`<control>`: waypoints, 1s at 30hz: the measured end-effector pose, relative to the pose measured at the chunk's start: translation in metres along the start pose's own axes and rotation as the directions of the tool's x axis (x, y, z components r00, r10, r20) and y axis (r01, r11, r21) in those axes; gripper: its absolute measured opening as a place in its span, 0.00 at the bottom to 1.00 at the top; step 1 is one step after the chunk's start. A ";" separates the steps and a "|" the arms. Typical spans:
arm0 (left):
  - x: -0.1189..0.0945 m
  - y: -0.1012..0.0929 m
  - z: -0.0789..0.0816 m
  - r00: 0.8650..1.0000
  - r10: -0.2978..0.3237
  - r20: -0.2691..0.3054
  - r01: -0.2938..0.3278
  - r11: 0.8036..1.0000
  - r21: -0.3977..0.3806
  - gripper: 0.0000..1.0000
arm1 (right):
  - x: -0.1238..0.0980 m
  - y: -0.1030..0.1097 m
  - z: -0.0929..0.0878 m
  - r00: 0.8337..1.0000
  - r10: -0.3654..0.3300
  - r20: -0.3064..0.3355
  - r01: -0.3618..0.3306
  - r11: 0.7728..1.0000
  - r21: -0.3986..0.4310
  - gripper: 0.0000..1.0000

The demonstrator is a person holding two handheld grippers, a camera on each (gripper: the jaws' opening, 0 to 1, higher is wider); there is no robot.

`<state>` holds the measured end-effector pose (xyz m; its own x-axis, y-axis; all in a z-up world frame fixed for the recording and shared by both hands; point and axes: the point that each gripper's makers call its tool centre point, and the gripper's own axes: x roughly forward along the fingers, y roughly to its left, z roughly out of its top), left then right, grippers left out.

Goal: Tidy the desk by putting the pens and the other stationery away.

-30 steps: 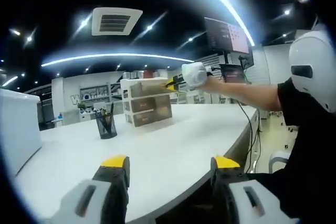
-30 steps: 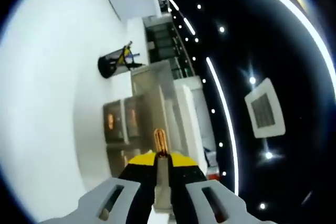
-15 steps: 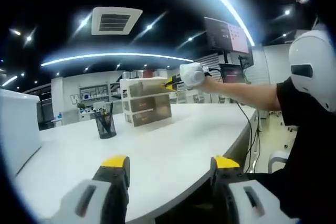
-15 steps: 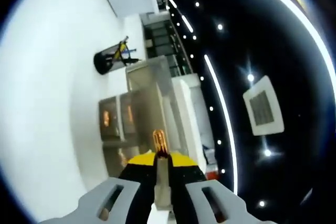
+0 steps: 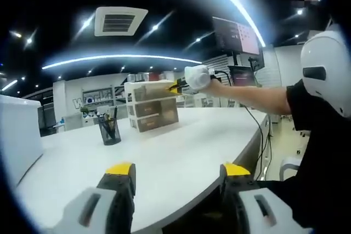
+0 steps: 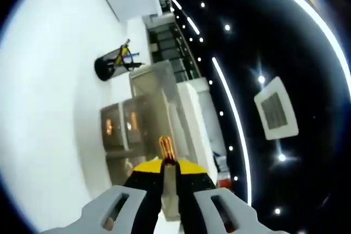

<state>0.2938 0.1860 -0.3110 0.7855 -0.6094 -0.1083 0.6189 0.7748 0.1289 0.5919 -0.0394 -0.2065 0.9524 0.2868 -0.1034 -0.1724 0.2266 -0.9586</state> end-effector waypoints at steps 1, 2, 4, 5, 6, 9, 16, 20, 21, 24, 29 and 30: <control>0.000 0.001 0.000 1.000 0.002 -0.001 -0.002 1.000 0.000 0.62 | 0.000 -0.001 0.000 1.000 -0.008 0.001 0.008 1.000 0.002 0.07; 0.000 0.001 0.000 1.000 0.003 -0.001 -0.003 1.000 0.000 0.62 | 0.001 -0.001 0.000 1.000 -0.006 -0.002 0.006 1.000 -0.003 0.07; -0.001 0.001 0.000 1.000 0.004 -0.001 -0.004 1.000 0.001 0.62 | 0.003 -0.002 0.001 1.000 -0.007 0.000 0.007 1.000 0.005 0.07; -0.001 0.001 0.000 1.000 0.005 -0.002 -0.005 1.000 0.002 0.62 | 0.005 -0.002 0.002 1.000 -0.006 0.000 0.006 1.000 0.005 0.07; -0.001 0.001 0.000 1.000 0.005 -0.003 -0.005 1.000 0.001 0.62 | 0.006 -0.002 0.002 1.000 -0.003 0.000 0.003 1.000 0.007 0.07; -0.001 0.002 -0.001 1.000 0.006 -0.005 -0.006 1.000 0.001 0.62 | 0.010 -0.002 0.003 1.000 -0.001 0.001 0.001 1.000 0.011 0.07; -0.002 0.003 -0.001 1.000 0.009 -0.006 -0.009 1.000 0.001 0.62 | 0.017 -0.004 0.001 1.000 -0.003 0.000 0.003 1.000 0.022 0.07; -0.002 0.004 -0.001 1.000 0.012 -0.007 -0.012 1.000 -0.001 0.62 | 0.021 -0.005 0.000 1.000 -0.003 -0.001 0.003 1.000 0.028 0.07; -0.002 0.004 -0.002 1.000 0.012 -0.008 -0.012 1.000 0.000 0.62 | 0.023 -0.005 0.000 1.000 -0.003 -0.002 0.003 1.000 0.029 0.07; -0.003 0.004 -0.001 1.000 0.014 -0.009 -0.014 1.000 0.001 0.62 | 0.027 -0.007 -0.002 1.000 -0.003 -0.006 0.004 0.999 0.038 0.07; -0.003 0.004 -0.001 1.000 0.018 -0.010 -0.018 1.000 0.004 0.62 | 0.034 -0.008 -0.004 1.000 -0.005 -0.008 0.006 0.999 0.047 0.07; -0.003 0.004 -0.001 1.000 0.018 -0.011 -0.018 1.000 0.003 0.62 | 0.035 -0.008 -0.004 1.000 -0.008 -0.007 0.009 0.999 0.050 0.07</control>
<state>0.2944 0.1913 -0.3109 0.7967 -0.5931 -0.1165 0.6043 0.7855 0.1336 0.6274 -0.0350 -0.2036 0.9556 0.2781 -0.0975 -0.1767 0.2757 -0.9449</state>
